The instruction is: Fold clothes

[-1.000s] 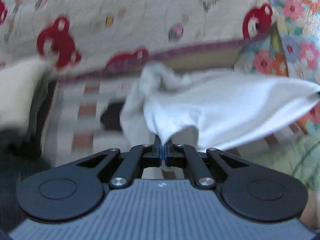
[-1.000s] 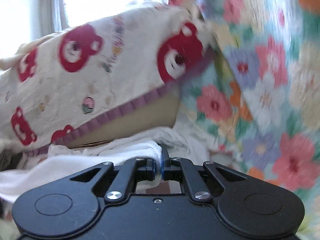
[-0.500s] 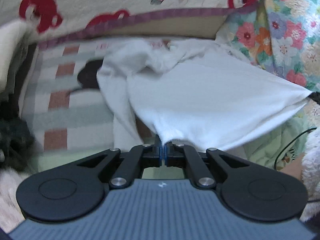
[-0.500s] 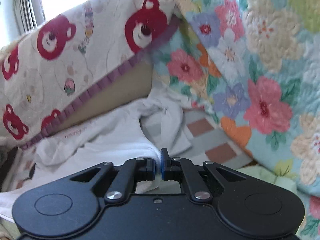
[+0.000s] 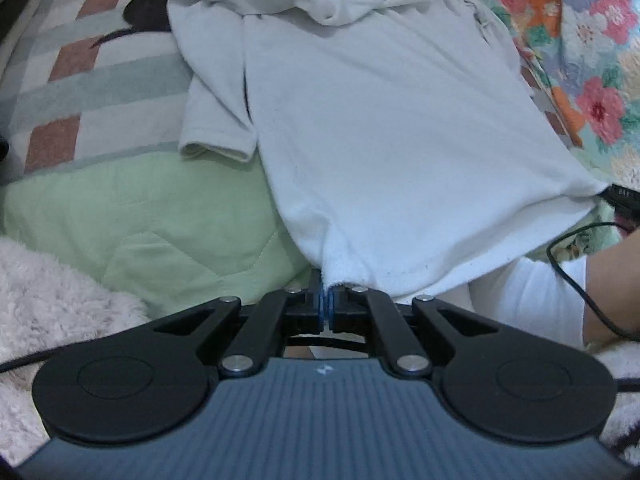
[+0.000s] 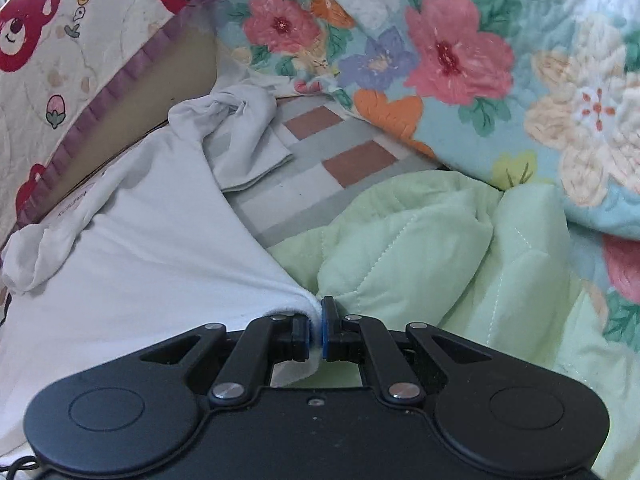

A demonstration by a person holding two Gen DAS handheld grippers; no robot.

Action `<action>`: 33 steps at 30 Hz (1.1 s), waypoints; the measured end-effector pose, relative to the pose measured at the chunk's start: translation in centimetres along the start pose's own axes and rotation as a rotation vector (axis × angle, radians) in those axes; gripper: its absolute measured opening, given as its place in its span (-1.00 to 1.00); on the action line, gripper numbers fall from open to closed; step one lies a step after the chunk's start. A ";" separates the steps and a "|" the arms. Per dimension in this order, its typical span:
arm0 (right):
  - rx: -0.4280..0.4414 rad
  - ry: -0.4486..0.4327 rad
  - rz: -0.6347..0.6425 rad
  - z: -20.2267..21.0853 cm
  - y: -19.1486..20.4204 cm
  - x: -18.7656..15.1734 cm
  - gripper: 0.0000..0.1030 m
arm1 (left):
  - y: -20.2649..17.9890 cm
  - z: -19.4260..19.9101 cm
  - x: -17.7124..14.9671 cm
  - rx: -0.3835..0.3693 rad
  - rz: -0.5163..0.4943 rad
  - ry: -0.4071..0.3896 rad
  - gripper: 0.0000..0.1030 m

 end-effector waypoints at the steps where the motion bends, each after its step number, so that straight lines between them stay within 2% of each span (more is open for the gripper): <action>1: -0.007 0.006 0.025 0.0 0.2 0.0 -0.89 | -0.1 0.0 0.0 0.011 -0.019 0.009 -0.95; 2: -0.017 0.013 0.043 0.0 0.2 0.0 -0.86 | 0.0 -0.4 -0.2 0.012 -0.027 0.056 -0.87; 3: -0.031 0.020 0.049 0.1 0.0 0.0 -0.82 | 0.1 -0.9 -0.3 0.013 -0.034 0.102 -0.54; 4: -0.044 0.025 0.044 0.1 -0.3 0.1 -0.70 | 0.2 -1.3 -0.5 0.014 -0.042 0.149 -0.29; 5: -0.055 0.027 0.019 0.3 -0.8 0.2 -0.46 | 0.2 -1.4 -0.7 0.027 -0.060 0.152 -0.16; 6: -0.061 0.027 -0.005 0.5 -1.2 0.4 -0.28 | 0.2 -1.6 -0.9 0.040 -0.078 0.155 -0.15; 8: -0.063 0.019 -0.048 0.9 -1.6 0.6 -0.25 | 0.1 -1.4 -0.6 0.027 -0.122 0.165 -0.14; 12: -0.098 0.027 -0.037 1.7 -0.9 1.0 -0.10 | 0.9 0.9 1.0 0.005 -0.140 0.063 -0.13; 14: -0.106 0.035 -0.045 2.3 -0.8 1.4 -0.05 | 1.5 2.3 2.2 0.014 -0.145 -0.017 -0.12; 19: -0.051 -0.006 -0.184 3.6 -1.3 3.1 -0.04 | 2.5 3.5 6.7 0.071 -0.161 -0.210 -0.10; 22: -0.031 -0.064 -0.067 3.2 2.6 5.0 -0.04 | 2.5 3.2 9.9 0.116 -0.201 -0.294 -0.07; 26: 0.147 -0.084 0.114 3.4 10.6 9.4 -0.04 | 1.4 1.8 13.4 0.143 -0.277 -0.359 -0.02; 28: 0.259 -0.054 0.195 2.9 15.2 11.9 -0.04 | 1.1 0.6 14.9 0.131 -0.302 -0.375 -0.02; 31: 0.393 0.050 0.325 1.2 23.0 15.1 -0.09 | 1.0 -1.4 16.9 0.084 -0.321 -0.378 -0.03; 33: 0.464 0.150 0.437 -0.5 28.9 16.9 -0.92 | 0.8 -2.8 18.2 0.070 -0.338 -0.385 -0.03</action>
Point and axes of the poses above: each gripper's, at about its wrist camera, not at the fingertips, and z roughly against the way its jaws point, y to its left, x to its top, the point moved 1 cm from there along -z, roughly the way its jaws point, and after that the axes turned 12 degrees about -z, right-handed, at the moved point
